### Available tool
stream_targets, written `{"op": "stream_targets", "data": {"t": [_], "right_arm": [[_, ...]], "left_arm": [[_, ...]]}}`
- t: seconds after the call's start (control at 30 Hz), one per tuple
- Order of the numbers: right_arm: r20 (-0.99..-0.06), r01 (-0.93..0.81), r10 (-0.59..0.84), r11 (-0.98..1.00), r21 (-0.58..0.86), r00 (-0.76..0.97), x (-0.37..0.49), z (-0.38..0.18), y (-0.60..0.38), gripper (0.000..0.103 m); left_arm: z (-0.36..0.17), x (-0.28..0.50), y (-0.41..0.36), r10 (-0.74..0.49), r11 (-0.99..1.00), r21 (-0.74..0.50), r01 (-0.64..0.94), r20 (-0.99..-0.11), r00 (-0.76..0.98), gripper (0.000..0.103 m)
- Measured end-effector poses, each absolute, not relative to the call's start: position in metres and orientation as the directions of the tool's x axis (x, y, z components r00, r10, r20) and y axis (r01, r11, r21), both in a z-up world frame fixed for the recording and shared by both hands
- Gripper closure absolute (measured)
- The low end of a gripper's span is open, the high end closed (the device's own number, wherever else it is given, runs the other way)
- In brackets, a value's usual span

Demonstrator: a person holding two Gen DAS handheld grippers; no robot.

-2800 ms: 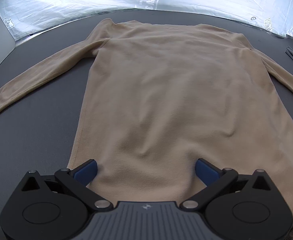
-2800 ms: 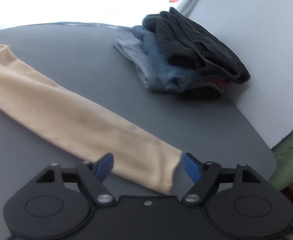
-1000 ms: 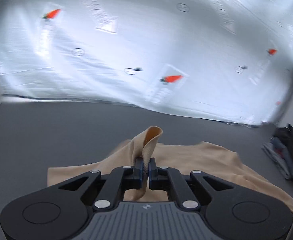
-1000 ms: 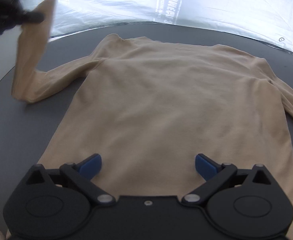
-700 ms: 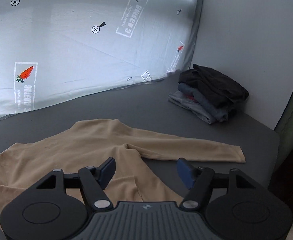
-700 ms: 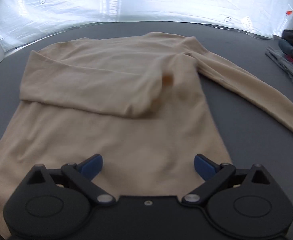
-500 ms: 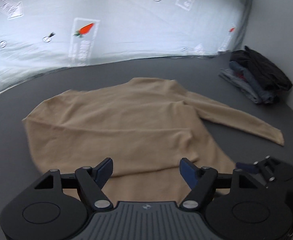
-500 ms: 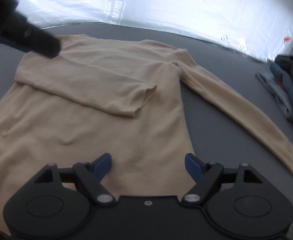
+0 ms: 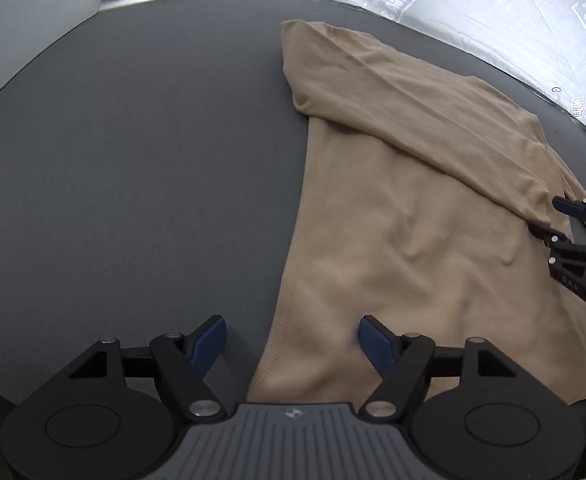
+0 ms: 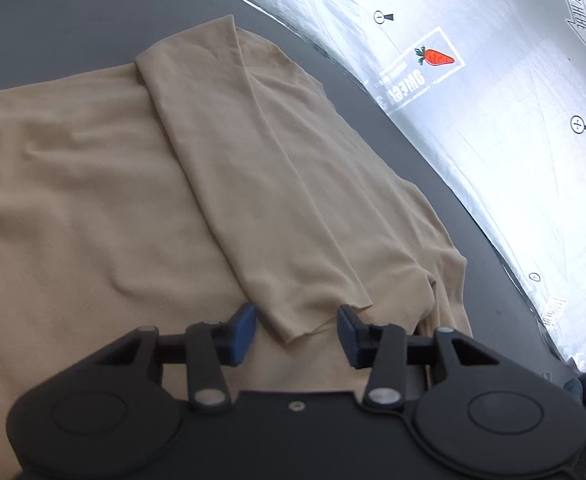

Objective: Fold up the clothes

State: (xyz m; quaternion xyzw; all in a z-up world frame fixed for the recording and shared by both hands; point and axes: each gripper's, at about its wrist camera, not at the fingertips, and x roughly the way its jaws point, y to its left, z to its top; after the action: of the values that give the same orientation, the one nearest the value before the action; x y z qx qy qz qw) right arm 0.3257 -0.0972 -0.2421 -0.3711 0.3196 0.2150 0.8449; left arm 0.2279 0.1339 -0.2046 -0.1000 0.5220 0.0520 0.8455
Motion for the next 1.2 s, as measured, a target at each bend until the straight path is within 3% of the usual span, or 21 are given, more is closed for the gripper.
{"op": "stream_targets", "data": {"t": [0.07, 0.1, 0.13, 0.27, 0.37, 0.53, 0.63, 0.73, 0.83, 0.87, 1.03, 1.13, 1.2], "right_arm": [[-0.699, -0.629, 0.148, 0.592, -0.504, 0.7, 0.326, -0.245, -0.097, 0.083], [-0.696, -0.64, 0.156, 0.569, -0.516, 0.701, 0.325, -0.246, -0.097, 0.093], [-0.694, -0.65, 0.164, 0.546, -0.529, 0.702, 0.324, -0.248, -0.097, 0.096], [-0.646, -0.629, 0.181, 0.524, -0.575, 0.741, 0.327, -0.244, -0.102, 0.1], [-0.576, -0.537, 0.157, 0.609, -0.583, 0.803, 0.345, -0.227, -0.123, 0.101], [-0.444, -0.271, -0.017, 0.771, -0.577, 0.896, 0.386, -0.187, -0.192, 0.103], [-0.459, -0.185, -0.09, 0.834, -0.52, 0.884, 0.402, -0.172, -0.235, 0.103], [-0.534, -0.26, -0.005, 0.869, -0.421, 0.846, 0.394, -0.175, -0.247, 0.098], [-0.597, -0.434, 0.126, 0.804, -0.406, 0.793, 0.363, -0.195, -0.214, 0.072], [-0.614, -0.492, 0.169, 0.77, -0.407, 0.771, 0.352, -0.203, -0.201, 0.059], [-0.67, -0.676, 0.297, 0.607, -0.417, 0.68, 0.316, -0.232, -0.143, 0.056], [-0.685, -0.699, 0.279, 0.544, -0.465, 0.673, 0.321, -0.249, -0.126, 0.061], [-0.691, -0.7, 0.262, 0.526, -0.483, 0.674, 0.329, -0.253, -0.124, 0.101]], "left_arm": [[-0.206, 0.221, 0.127, 0.016, 0.972, -0.096, -0.215, -0.883, 0.468, 0.036], [-0.207, 0.218, 0.124, 0.031, 0.97, -0.089, -0.225, -0.877, 0.48, 0.046], [-0.208, 0.218, 0.122, 0.043, 0.969, -0.082, -0.234, -0.873, 0.486, 0.051], [-0.201, 0.221, 0.112, 0.063, 0.967, -0.063, -0.245, -0.877, 0.476, 0.097], [-0.183, 0.225, 0.099, 0.077, 0.976, -0.032, -0.213, -0.871, 0.485, 0.098], [-0.133, 0.221, 0.051, 0.076, 0.994, 0.104, 0.018, -0.822, 0.565, 0.098], [-0.124, 0.22, 0.022, 0.049, 0.981, 0.149, 0.126, -0.812, 0.582, 0.097], [-0.138, 0.225, 0.013, 0.066, 0.975, 0.171, 0.14, -0.83, 0.553, 0.097], [-0.149, 0.228, 0.023, 0.072, 0.987, 0.134, 0.087, -0.858, 0.508, 0.097], [-0.15, 0.23, 0.027, 0.071, 0.991, 0.119, 0.066, -0.866, 0.495, 0.097], [-0.153, 0.235, 0.038, 0.083, 0.996, 0.093, -0.002, -0.877, 0.473, 0.097], [-0.155, 0.233, 0.038, 0.101, 0.994, 0.106, -0.016, -0.879, 0.467, 0.096], [-0.156, 0.231, 0.037, 0.115, 0.992, 0.121, -0.017, -0.878, 0.464, 0.096]]}}
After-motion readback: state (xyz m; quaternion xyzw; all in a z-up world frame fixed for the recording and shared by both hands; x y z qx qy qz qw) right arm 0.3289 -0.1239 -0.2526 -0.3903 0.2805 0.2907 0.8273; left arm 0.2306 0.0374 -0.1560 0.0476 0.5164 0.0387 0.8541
